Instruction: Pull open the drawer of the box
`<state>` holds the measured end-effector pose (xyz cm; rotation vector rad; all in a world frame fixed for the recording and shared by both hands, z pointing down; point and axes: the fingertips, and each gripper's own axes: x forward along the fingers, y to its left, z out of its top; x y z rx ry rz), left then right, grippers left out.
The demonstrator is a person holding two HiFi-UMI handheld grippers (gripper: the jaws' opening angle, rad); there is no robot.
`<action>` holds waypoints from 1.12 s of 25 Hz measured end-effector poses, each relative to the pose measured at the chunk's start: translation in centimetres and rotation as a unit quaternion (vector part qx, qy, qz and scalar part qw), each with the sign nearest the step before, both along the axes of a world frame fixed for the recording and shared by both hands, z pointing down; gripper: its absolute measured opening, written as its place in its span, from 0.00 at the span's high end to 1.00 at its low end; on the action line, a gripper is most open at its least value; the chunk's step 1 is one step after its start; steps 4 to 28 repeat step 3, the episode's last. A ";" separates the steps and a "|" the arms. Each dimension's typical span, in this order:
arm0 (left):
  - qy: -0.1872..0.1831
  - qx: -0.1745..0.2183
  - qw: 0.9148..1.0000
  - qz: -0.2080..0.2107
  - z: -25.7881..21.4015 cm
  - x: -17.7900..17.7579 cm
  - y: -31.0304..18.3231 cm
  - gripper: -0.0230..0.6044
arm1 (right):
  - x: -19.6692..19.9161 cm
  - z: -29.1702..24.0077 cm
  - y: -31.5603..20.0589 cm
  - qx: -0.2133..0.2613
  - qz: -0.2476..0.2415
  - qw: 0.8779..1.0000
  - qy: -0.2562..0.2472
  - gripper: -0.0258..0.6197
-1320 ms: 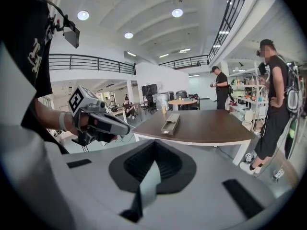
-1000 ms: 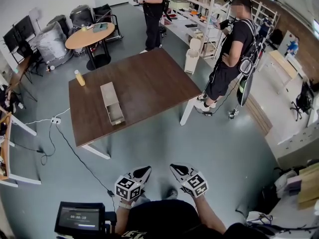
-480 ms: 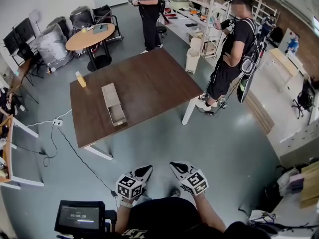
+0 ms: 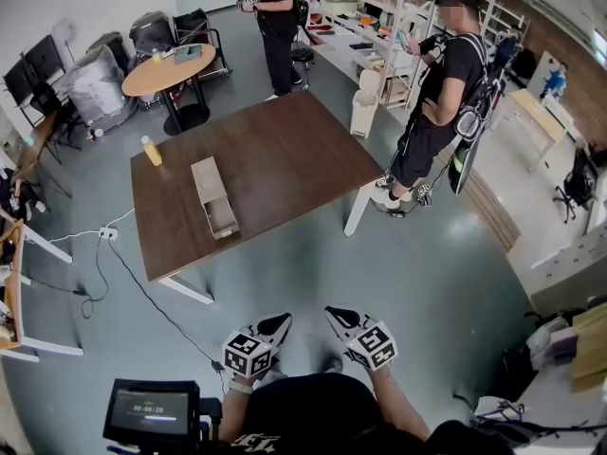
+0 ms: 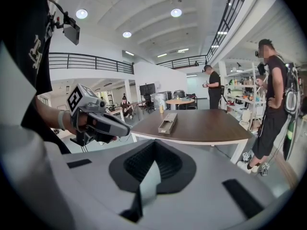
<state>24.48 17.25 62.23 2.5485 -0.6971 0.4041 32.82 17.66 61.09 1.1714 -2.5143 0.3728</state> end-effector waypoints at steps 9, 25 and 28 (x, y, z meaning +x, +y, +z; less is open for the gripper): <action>0.001 0.000 1.000 -0.001 -0.1 -0.2 -0.1 0.95 | -0.2 -0.1 -0.1 -0.001 -0.001 1.000 0.001 0.98; 0.001 0.000 1.000 -0.001 -0.1 -0.2 -0.1 0.95 | -0.2 -0.1 -0.1 -0.001 -0.001 1.000 0.001 0.98; 0.001 0.000 1.000 -0.001 -0.1 -0.2 -0.1 0.95 | -0.2 -0.1 -0.1 -0.001 -0.001 1.000 0.001 0.98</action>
